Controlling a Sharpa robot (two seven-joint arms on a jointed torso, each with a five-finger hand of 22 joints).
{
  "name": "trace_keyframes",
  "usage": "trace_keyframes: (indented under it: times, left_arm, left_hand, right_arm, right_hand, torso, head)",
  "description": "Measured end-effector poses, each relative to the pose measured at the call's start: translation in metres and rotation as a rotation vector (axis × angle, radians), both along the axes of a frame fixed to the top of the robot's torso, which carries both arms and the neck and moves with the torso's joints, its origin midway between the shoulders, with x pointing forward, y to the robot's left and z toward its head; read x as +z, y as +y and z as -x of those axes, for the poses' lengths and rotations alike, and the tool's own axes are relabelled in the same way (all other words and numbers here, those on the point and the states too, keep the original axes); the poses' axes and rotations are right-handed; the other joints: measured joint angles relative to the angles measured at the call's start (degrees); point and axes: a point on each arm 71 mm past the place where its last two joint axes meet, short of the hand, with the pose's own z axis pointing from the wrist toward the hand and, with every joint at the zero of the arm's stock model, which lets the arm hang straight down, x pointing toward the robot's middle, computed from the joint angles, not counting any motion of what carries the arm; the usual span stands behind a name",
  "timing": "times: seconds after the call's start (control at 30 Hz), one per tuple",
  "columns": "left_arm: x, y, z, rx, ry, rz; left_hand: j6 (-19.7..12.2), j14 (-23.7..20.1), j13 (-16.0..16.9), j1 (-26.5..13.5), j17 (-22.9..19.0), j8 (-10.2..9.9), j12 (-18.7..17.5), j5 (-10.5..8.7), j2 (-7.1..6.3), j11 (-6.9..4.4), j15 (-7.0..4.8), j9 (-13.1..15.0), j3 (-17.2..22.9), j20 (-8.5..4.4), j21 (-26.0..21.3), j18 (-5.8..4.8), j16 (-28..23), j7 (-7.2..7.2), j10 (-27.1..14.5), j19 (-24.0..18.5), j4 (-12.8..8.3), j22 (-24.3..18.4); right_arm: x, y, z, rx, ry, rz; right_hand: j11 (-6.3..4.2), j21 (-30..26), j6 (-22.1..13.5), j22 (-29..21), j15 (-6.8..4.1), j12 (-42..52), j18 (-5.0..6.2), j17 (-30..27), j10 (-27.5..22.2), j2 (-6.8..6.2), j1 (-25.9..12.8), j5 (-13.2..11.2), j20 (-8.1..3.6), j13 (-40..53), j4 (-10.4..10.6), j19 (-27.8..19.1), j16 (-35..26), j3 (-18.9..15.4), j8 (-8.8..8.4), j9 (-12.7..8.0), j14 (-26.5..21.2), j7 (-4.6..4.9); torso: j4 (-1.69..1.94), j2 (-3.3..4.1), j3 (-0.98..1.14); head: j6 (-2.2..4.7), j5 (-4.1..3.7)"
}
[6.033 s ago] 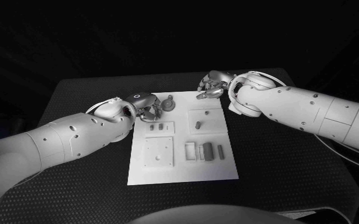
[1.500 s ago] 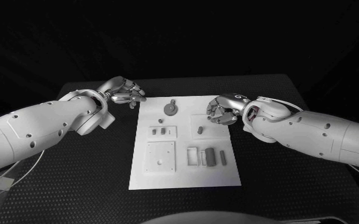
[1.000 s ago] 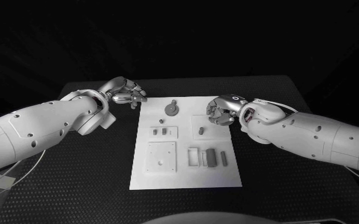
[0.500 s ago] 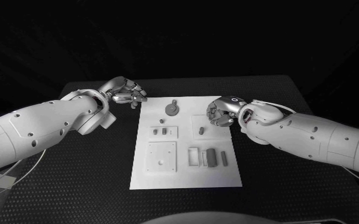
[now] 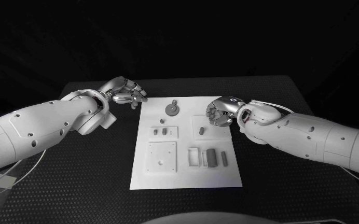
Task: Assemble the parts on the task board
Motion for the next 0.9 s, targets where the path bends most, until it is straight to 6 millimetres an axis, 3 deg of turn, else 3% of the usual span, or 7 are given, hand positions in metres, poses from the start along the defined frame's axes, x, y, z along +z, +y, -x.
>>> trace_keyframes:
  times: [0.23, 0.53, 0.9]
  left_arm:
    - [-0.0001, 0.0002, 0.0002, 0.0, 0.002, 0.001]
    - [-0.0002, -0.0004, 0.0004, -0.002, 0.003, 0.002]
    - [-0.0003, -0.0003, 0.0006, -0.003, 0.005, 0.002]
  left_hand:
    - [-0.08, 0.0, 0.0, 0.0, 0.05, 0.0, 0.0, 0.0, 0.0, -0.01, 0.0, 0.0, 0.0, 0.0, -0.19, -0.02, 0.0, -0.08, 0.0, 0.0, 0.0, -0.05]
    - [-0.09, 0.0, 0.0, -0.22, 0.12, 0.0, 0.0, 0.0, 0.22, -0.01, 0.0, 0.0, 0.0, 0.01, -0.23, -0.02, 0.0, -0.09, 0.01, -0.01, 0.0, -0.04]
    - [-0.13, 0.01, -0.01, -0.22, 0.24, 0.0, 0.0, 0.0, 0.22, -0.07, 0.0, -0.01, 0.0, 0.02, -0.34, -0.03, -0.22, -0.12, -0.03, -0.01, 0.0, -0.12]
  right_arm:
    - [0.0, 0.0016, -0.0018, 0.0, 0.001, 0.007]
    - [0.0002, 0.003, -0.0026, 0.005, 0.0, 0.017]
    - [0.0007, 0.0045, -0.0026, 0.009, -0.008, 0.039]
  right_hand:
    - [-0.08, -0.01, 0.0, 0.09, 0.07, -0.18, 0.0, 0.19, 0.32, 0.95, 0.3, 0.0, 0.01, 0.1, 0.0, 0.01, -0.18, 0.0, 0.0, 0.0, 0.11, 0.0]
    - [-0.47, -0.01, 1.48, 0.48, -0.01, -0.43, 0.0, 0.57, 0.95, 3.59, -0.08, 0.0, 0.1, 0.44, 0.0, 0.09, -0.2, 0.0, 0.5, 0.17, 0.4, -0.61]
    - [-0.83, -0.01, 3.14, 0.76, -0.44, -0.67, 0.0, 0.87, 2.28, 4.16, -0.24, 0.0, -0.24, 1.05, -0.37, 0.4, -0.42, -0.03, 1.13, 0.36, 0.59, -1.37]
  torso:
    - [0.04, 0.0, -0.01]
    - [-0.01, 0.0, -0.01]
    - [-0.03, 0.0, 0.01]
  head:
    - [-0.03, 0.01]
    - [-0.17, -0.1]
    - [-0.31, -0.15]
